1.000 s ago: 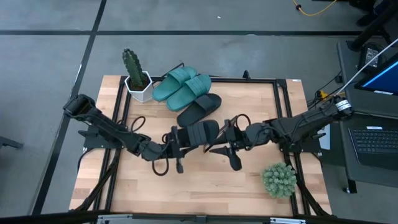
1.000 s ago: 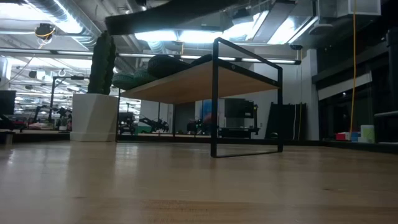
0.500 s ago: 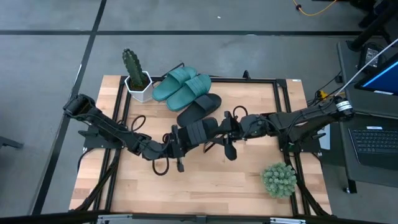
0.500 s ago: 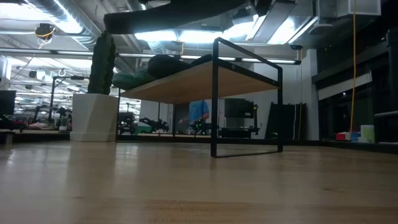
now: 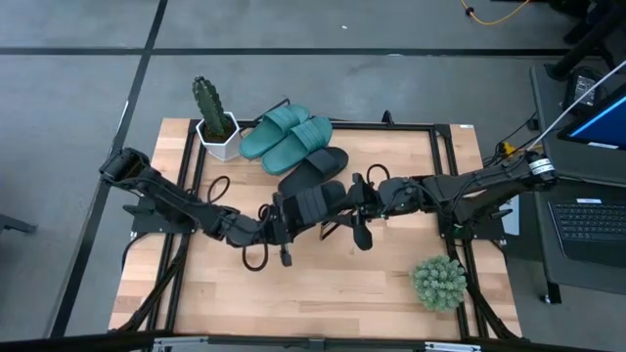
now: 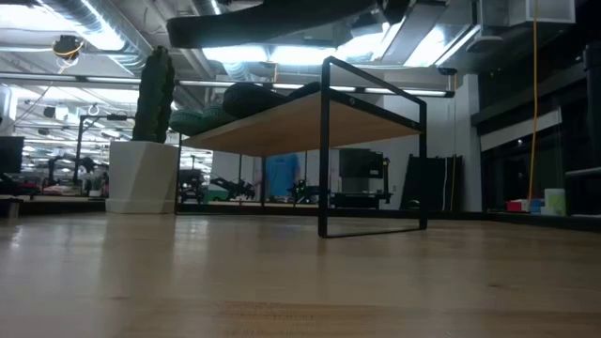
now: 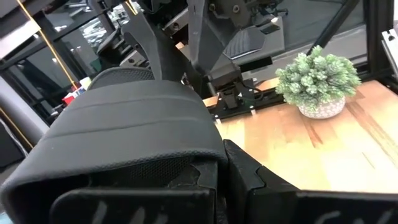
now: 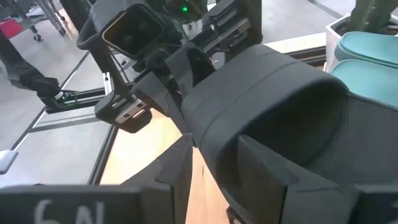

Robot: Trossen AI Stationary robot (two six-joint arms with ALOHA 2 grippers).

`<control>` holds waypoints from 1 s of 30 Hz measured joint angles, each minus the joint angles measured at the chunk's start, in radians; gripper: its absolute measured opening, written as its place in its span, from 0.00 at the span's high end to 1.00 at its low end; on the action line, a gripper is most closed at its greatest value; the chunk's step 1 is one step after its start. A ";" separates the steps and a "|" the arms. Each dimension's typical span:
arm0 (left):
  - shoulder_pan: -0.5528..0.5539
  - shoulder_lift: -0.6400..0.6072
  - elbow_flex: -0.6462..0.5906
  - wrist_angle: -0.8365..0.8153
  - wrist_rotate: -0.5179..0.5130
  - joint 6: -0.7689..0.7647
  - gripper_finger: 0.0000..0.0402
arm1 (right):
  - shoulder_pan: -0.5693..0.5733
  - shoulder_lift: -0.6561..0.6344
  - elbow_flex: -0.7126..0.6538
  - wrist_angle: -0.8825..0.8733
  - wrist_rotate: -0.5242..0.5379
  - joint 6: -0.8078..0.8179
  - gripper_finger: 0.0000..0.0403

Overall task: Pick and place slides into the shelf
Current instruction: Put the black slipper onto the shelf

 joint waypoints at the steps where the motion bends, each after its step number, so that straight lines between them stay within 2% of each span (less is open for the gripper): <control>1: 0.005 0.000 0.000 0.001 0.005 0.007 1.00 | 0.000 0.000 0.000 0.000 0.000 0.001 0.68; 6: 0.027 0.000 0.000 0.016 0.069 0.014 1.00 | 0.000 0.000 0.000 0.000 -0.001 0.001 0.68; 18: 0.052 0.000 0.000 0.027 0.083 0.044 1.00 | 0.000 0.000 0.000 0.004 -0.049 0.000 0.68; 21: 0.058 0.000 0.000 0.051 0.117 0.068 1.00 | 0.000 -0.001 0.000 0.005 -0.050 -0.002 0.69; 25: 0.068 0.000 0.000 0.072 0.161 0.084 0.99 | 0.000 -0.001 0.000 0.007 -0.053 -0.005 0.74; 30: 0.071 0.000 0.000 0.073 0.161 0.087 0.99 | 0.000 -0.001 0.000 0.004 -0.055 -0.054 0.89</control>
